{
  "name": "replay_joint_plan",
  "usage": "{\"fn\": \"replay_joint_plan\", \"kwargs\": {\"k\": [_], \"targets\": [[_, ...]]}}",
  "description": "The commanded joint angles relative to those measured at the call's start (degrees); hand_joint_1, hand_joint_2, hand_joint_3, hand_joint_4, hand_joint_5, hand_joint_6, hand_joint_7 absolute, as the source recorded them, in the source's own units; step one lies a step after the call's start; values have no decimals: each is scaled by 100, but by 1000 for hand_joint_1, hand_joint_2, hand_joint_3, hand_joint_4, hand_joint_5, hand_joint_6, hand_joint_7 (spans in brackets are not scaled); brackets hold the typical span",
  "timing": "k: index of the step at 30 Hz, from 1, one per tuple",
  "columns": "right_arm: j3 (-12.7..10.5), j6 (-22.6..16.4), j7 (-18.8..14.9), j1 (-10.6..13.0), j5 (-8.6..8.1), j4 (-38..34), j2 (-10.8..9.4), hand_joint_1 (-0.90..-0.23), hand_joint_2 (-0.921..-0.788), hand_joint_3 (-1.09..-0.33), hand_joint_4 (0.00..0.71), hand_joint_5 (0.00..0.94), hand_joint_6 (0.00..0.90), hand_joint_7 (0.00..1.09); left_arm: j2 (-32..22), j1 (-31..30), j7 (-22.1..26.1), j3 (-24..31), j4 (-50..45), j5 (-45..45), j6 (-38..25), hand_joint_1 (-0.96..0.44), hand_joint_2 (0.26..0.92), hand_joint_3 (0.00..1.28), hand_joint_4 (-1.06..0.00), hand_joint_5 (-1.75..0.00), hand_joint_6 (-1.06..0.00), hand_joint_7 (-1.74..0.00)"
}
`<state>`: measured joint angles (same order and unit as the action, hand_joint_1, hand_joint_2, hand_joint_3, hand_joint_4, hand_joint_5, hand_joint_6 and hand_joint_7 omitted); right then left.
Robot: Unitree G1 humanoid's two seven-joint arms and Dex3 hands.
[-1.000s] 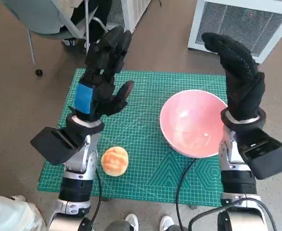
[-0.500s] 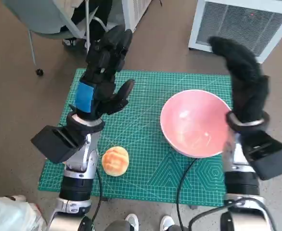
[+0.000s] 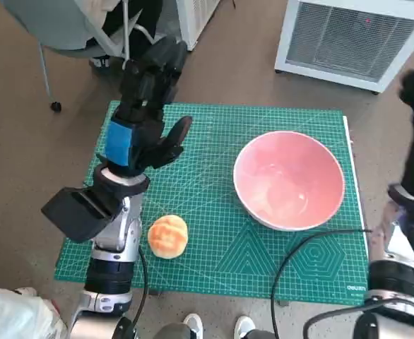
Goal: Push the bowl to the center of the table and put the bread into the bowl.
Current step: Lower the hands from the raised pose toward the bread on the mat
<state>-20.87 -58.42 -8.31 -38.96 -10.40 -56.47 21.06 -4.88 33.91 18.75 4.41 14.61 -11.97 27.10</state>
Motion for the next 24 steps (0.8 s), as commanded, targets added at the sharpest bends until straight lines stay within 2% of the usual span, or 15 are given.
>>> {"fn": "replay_joint_plan", "kwargs": {"k": [1, 5, 9, 15, 19, 21, 24], "targets": [[-137, 226, 543, 117, 145, -788, 75, -540, -921, -822, 355, 2, 99, 514, -56, -15, 43, 63, 112, -30, 151, -431, 921, 454, -184, -43, 1, -638], [-138, 566, 987, 159, 255, -1233, 36, -543, -921, -827, 356, 1, 145, 451, -45, -11, 51, 87, 163, -33, 200, -426, 921, 453, -186, -43, 1, -638], [-90, 825, 1142, 216, 297, -1482, -52, -539, -921, -834, 352, 0, 166, 423, -37, -6, 52, 101, 196, -31, 227, -419, 921, 453, -186, -42, 1, -638], [-124, 1155, 749, 314, 151, -1690, -274, -528, -921, -848, 299, 0, 150, 364, -52, -1, 72, 134, 246, -49, 260, -414, 921, 452, -188, -41, 1, -638], [-180, 1400, 550, 315, 48, -1763, -473, -513, -921, -853, 292, 4, 165, 337, -66, 5, 84, 154, 262, -60, 260, -413, 921, 452, -187, -40, 1, -637], [-160, 1484, 537, 301, 76, -1783, -573, -513, -921, -850, 293, 5, 170, 332, -75, 9, 85, 162, 263, -60, 255, -412, 921, 451, -187, -39, 1, -637], [-31, 1536, 636, 277, 242, -1794, -692, -517, -921, -839, 297, 7, 180, 330, -87, 15, 80, 170, 259, -58, 243, -413, 921, 451, -187, -39, 1, -637]]}}
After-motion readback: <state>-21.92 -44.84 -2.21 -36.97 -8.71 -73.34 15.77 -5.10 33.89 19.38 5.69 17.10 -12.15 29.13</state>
